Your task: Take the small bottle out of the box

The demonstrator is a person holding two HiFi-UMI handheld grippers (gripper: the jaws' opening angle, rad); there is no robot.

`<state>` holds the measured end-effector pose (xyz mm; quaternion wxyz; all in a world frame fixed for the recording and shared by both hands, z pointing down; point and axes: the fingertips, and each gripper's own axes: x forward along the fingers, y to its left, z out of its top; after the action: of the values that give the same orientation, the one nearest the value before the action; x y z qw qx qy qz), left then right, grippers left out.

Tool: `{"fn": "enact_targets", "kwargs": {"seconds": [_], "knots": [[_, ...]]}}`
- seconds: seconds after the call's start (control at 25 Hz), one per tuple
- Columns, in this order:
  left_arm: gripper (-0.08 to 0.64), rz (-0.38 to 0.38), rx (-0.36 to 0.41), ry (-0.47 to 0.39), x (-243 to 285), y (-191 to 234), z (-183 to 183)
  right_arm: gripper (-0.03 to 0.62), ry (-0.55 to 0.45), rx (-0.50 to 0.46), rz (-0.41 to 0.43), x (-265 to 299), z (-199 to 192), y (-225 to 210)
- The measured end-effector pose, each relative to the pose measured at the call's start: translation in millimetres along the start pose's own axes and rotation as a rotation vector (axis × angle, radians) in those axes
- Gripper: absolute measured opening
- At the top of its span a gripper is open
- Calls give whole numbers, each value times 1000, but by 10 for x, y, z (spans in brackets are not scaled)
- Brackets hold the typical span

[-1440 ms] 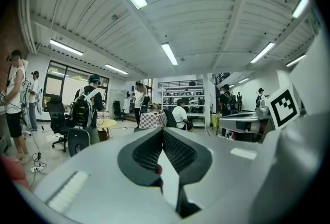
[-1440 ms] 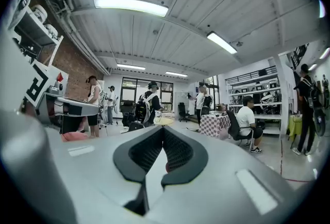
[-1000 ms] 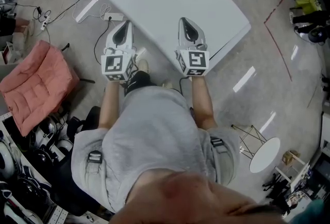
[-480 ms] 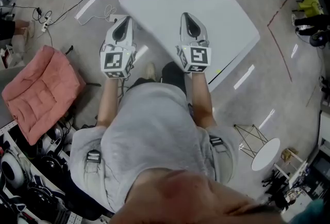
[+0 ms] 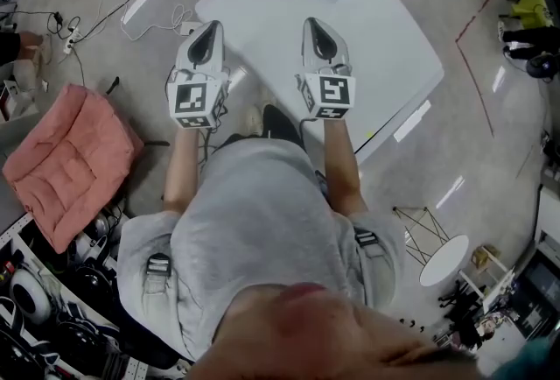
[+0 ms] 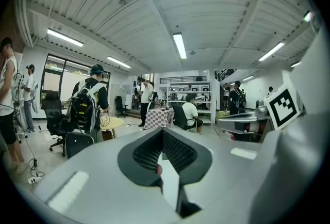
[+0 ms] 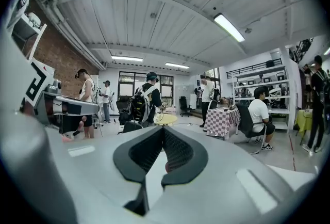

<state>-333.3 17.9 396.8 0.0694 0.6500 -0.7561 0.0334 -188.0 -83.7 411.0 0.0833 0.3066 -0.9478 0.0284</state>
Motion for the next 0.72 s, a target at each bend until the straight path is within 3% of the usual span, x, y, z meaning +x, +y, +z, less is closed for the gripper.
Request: {"fn": "enact_targets", "kwargs": {"seconds": [0.72], "knots": [[12,-7,-22,97,1157,192,-430,3,102,-1,63,1219,-424,-400]]}}
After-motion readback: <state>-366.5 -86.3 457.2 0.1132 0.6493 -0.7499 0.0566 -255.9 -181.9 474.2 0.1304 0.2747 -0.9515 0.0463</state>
